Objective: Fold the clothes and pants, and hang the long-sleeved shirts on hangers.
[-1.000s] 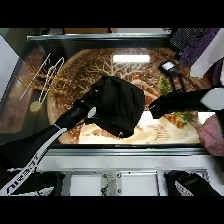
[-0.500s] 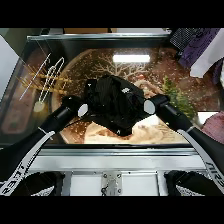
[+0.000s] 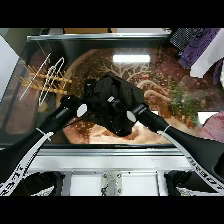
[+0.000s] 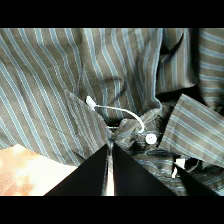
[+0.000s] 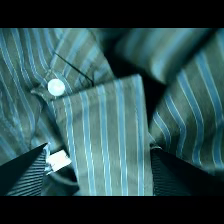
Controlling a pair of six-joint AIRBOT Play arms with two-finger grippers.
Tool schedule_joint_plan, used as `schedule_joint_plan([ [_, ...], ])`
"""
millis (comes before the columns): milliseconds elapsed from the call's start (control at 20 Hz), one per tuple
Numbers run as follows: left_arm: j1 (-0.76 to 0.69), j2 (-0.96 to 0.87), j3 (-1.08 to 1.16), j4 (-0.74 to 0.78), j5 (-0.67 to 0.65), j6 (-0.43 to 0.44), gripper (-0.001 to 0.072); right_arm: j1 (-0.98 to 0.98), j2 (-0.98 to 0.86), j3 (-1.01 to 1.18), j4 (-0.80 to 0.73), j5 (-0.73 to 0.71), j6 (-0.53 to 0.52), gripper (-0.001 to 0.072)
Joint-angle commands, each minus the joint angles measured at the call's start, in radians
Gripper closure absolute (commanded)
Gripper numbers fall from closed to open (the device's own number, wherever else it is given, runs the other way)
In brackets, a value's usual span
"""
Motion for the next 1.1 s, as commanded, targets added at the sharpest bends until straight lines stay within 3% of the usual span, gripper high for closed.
schedule_joint_plan([
  [0, 0.001, 0.001, 0.000, 0.000, -0.003, 0.000, 0.0692, 0.068, -0.026, -0.001, -0.206, -0.057, 0.101, 0.0042],
  [200, 0.001, 0.001, 0.000, 0.000, -0.004, 0.000, 0.0692, 0.080, -0.066, -0.001, -0.306, -0.058, 0.237, 0.0061],
  [300, 0.001, 0.001, 0.000, 0.000, -0.009, 0.000, 0.0692, 0.077, -0.066, 0.001, -0.316, -0.058, 0.266, 0.0388],
  [400, 0.001, 0.002, 0.000, 0.001, -0.020, 0.001, 0.0692, 0.070, -0.052, 0.002, -0.323, -0.054, 0.265, 0.0555],
  [450, 0.002, 0.007, 0.000, 0.007, -0.026, 0.001, 0.0692, 0.060, -0.035, 0.002, -0.323, -0.050, 0.265, 0.0677],
  [850, -0.002, 0.147, 0.001, 0.001, -0.036, 0.030, 0.0693, -0.017, 0.183, 0.005, -0.280, -0.042, 0.266, 0.0697],
  [1050, 0.045, 0.259, 0.183, 0.006, -0.080, 0.076, 0.0693, -0.089, 0.313, 0.178, -0.291, 0.124, 0.259, 0.0698],
])
